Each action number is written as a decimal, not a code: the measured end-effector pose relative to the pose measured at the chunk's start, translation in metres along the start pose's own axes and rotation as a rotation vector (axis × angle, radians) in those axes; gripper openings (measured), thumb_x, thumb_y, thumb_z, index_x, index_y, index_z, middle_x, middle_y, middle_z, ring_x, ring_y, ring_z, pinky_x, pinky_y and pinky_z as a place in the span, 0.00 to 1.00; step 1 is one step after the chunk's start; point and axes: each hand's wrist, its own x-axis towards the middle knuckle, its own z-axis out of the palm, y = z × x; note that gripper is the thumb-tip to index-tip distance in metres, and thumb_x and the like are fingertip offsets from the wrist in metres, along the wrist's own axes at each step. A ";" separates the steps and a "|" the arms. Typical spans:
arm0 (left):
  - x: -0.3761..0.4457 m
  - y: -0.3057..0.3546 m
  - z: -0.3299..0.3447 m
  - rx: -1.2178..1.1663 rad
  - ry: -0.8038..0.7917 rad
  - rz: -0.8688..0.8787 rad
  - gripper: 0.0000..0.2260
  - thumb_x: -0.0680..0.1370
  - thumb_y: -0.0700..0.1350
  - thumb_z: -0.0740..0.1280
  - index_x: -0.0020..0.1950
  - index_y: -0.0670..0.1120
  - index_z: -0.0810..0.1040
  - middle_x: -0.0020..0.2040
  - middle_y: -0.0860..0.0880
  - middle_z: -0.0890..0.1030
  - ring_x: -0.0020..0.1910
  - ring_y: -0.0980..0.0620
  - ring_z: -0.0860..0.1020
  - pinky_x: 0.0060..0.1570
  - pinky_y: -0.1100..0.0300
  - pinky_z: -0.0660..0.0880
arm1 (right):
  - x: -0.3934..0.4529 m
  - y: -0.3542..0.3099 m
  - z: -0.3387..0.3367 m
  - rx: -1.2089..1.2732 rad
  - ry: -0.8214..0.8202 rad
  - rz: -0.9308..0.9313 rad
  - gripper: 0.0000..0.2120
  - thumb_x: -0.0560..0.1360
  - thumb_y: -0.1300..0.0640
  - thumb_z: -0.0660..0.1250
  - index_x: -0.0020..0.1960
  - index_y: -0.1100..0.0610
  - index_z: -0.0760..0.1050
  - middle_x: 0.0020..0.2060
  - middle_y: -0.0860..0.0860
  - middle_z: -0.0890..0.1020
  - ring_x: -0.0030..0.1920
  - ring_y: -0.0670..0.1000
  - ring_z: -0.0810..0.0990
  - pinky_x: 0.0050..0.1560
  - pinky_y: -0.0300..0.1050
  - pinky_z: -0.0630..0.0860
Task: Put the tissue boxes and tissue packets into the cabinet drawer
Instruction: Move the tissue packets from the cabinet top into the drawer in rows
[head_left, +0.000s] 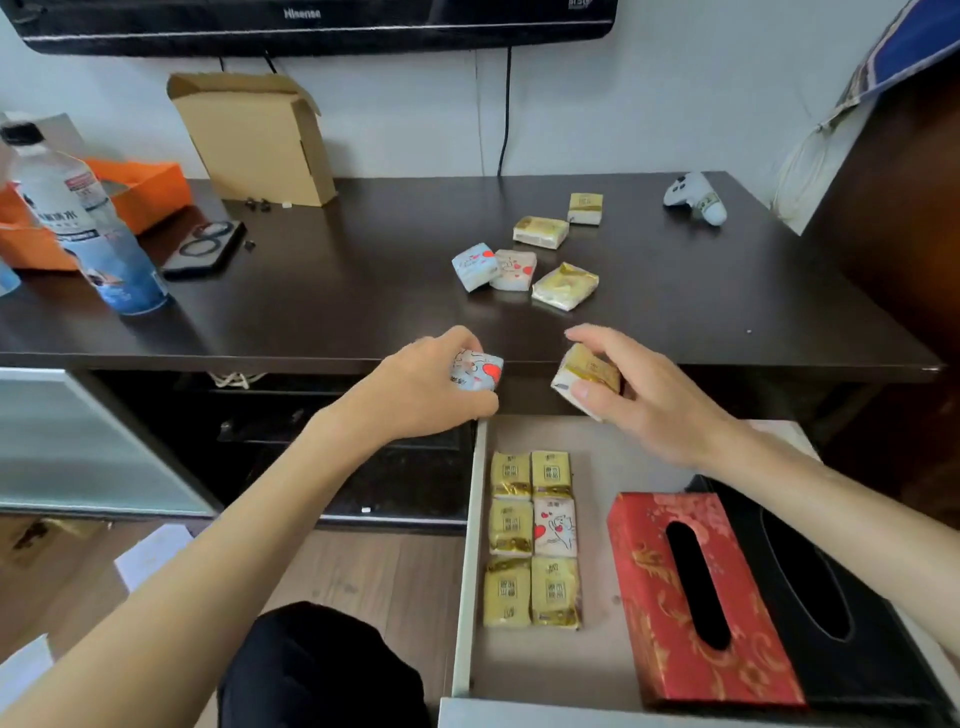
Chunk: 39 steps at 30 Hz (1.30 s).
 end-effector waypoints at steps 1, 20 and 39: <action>-0.015 0.001 0.010 -0.083 -0.039 0.002 0.24 0.65 0.62 0.70 0.57 0.61 0.66 0.51 0.56 0.75 0.45 0.55 0.77 0.37 0.61 0.72 | -0.021 0.001 0.006 -0.015 -0.035 0.016 0.27 0.76 0.34 0.62 0.73 0.39 0.65 0.59 0.34 0.75 0.59 0.40 0.76 0.56 0.49 0.76; -0.114 -0.015 0.190 -0.204 -0.315 0.076 0.15 0.81 0.55 0.64 0.65 0.51 0.75 0.57 0.56 0.74 0.54 0.56 0.73 0.49 0.67 0.68 | -0.148 0.022 0.102 -0.584 -0.600 -0.020 0.19 0.73 0.34 0.68 0.51 0.49 0.71 0.53 0.44 0.70 0.46 0.49 0.74 0.41 0.48 0.75; -0.085 -0.033 0.199 0.186 -0.201 0.345 0.09 0.80 0.46 0.65 0.53 0.47 0.84 0.55 0.49 0.77 0.61 0.50 0.71 0.58 0.52 0.74 | -0.130 0.041 0.103 -0.576 -0.631 -0.065 0.23 0.68 0.25 0.63 0.45 0.44 0.69 0.46 0.39 0.69 0.48 0.44 0.69 0.52 0.46 0.68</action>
